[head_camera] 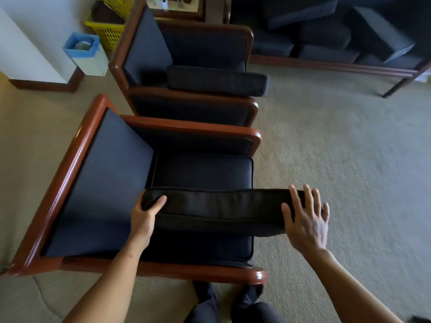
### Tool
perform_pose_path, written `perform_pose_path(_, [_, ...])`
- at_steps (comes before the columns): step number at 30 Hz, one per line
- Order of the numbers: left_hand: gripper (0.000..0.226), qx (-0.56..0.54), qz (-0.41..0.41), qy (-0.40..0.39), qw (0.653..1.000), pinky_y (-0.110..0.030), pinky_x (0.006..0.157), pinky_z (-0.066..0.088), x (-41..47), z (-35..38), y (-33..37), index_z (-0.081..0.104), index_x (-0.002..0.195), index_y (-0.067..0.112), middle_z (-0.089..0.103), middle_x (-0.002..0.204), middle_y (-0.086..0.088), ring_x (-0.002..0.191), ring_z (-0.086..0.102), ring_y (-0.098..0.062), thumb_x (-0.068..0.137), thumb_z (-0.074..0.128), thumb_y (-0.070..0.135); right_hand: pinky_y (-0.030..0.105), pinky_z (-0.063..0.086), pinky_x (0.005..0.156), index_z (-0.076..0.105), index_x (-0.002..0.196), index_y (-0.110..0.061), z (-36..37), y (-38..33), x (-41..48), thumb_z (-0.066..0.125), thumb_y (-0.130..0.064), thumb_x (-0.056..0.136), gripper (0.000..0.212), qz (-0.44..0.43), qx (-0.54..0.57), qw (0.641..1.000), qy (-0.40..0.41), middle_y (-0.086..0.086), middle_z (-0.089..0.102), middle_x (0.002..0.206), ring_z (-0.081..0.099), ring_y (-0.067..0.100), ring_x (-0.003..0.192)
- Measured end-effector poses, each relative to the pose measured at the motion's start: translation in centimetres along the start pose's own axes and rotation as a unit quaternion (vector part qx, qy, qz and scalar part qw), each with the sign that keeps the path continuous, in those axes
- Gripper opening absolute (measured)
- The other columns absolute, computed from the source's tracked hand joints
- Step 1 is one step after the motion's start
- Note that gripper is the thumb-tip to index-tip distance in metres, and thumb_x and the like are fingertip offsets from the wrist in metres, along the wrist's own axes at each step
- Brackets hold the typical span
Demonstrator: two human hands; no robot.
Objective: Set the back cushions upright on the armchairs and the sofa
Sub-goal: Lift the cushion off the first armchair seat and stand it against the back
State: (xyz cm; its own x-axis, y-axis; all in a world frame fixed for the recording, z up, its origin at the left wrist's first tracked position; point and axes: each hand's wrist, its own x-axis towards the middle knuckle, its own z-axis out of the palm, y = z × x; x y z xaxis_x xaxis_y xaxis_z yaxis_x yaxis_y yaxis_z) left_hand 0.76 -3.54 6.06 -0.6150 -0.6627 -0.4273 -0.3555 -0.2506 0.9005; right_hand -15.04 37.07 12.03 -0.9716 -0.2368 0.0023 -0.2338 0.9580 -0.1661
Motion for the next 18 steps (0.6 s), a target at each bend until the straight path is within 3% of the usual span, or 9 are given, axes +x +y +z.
perform_pose_path(4, [0.061,-0.033,-0.001,0.02,0.999,-0.049,0.099,0.059,0.0,0.3,-0.5,0.076,0.119,0.032,0.08,0.116,-0.002,0.108,0.076,-0.024,0.066,0.095,0.056,0.056,0.043,0.106,0.039,0.159,-0.035,0.2,1.9,0.5,0.046,-0.046,0.108,0.053,0.117,0.158,0.98,0.013,0.014,0.044,0.158,0.043,0.039,0.142])
perform_pose_path(7, [0.058,-0.051,0.001,0.049,0.998,-0.049,0.097,0.06,-0.8,1.1,-0.7,0.078,0.117,0.03,0.081,0.114,-0.003,0.106,0.077,-0.025,0.067,0.096,0.052,0.038,0.045,0.099,0.048,0.153,-0.038,0.7,3.1,0.9,0.059,-0.04,0.105,0.049,0.14,0.286,0.947,0.043,0.003,0.06,0.144,0.058,0.017,0.124])
perform_pose_path(9, [0.051,-0.062,0.004,0.072,0.995,-0.05,0.097,0.06,-1.3,1.6,-0.7,0.079,0.115,0.028,0.081,0.112,-0.004,0.105,0.078,-0.025,0.069,0.095,0.044,0.029,0.045,0.102,0.057,0.147,-0.04,1.1,4.2,1.5,0.07,-0.038,0.1,0.049,0.174,0.4,0.899,0.046,-0.013,0.067,0.133,0.06,-0.007,0.114])
perform_pose_path(10, [0.05,-0.07,0.003,0.086,0.994,-0.051,0.098,0.06,-1.6,1.9,-0.7,0.079,0.115,0.027,0.081,0.112,-0.005,0.105,0.077,-0.027,0.07,0.094,0.042,0.029,0.047,0.103,0.061,0.144,-0.04,1.2,4.8,1.9,0.075,-0.039,0.096,0.05,0.202,0.47,0.859,0.029,-0.019,0.07,0.128,0.062,-0.011,0.112])
perform_pose_path(12, [0.048,-0.088,0.004,0.114,0.99,-0.052,0.098,0.059,-2.2,2.6,-0.6,0.079,0.114,0.026,0.081,0.114,-0.006,0.108,0.076,-0.031,0.069,0.093,0.039,0.032,0.052,0.1,0.071,0.133,-0.036,1.8,5.8,2.7,0.081,-0.039,0.089,0.045,0.25,0.576,0.778,-0.011,-0.014,0.076,0.12,0.068,-0.001,0.114])
perform_pose_path(13, [0.048,-0.095,0.007,0.127,0.987,-0.051,0.098,0.059,-2.6,3.2,-0.6,0.08,0.113,0.027,0.081,0.114,-0.006,0.109,0.076,-0.031,0.069,0.093,0.039,0.032,0.054,0.096,0.075,0.126,-0.036,2.1,6.3,3.3,0.083,-0.037,0.087,0.04,0.26,0.6,0.756,-0.018,-0.01,0.078,0.118,0.07,0.007,0.114])
perform_pose_path(15, [0.047,-0.102,0.015,0.158,0.982,-0.045,0.093,0.059,-3.6,4.3,-0.3,0.081,0.111,0.028,0.082,0.113,-0.003,0.107,0.077,-0.027,0.067,0.093,0.039,0.031,0.054,0.088,0.078,0.114,-0.041,2.6,7.2,4.5,0.083,-0.036,0.083,0.031,0.271,0.619,0.738,-0.016,-0.01,0.079,0.112,0.072,0.014,0.113])
perform_pose_path(18, [0.045,-0.124,0.01,0.211,0.969,-0.042,0.088,0.059,-5.4,5.5,-0.1,0.083,0.107,0.027,0.082,0.109,-0.001,0.105,0.077,-0.027,0.064,0.094,0.038,0.034,0.055,0.081,0.079,0.109,-0.039,2.7,8.4,6.7,0.082,-0.041,0.08,0.03,0.246,0.624,0.741,-0.031,-0.01,0.079,0.102,0.073,0.017,0.104])
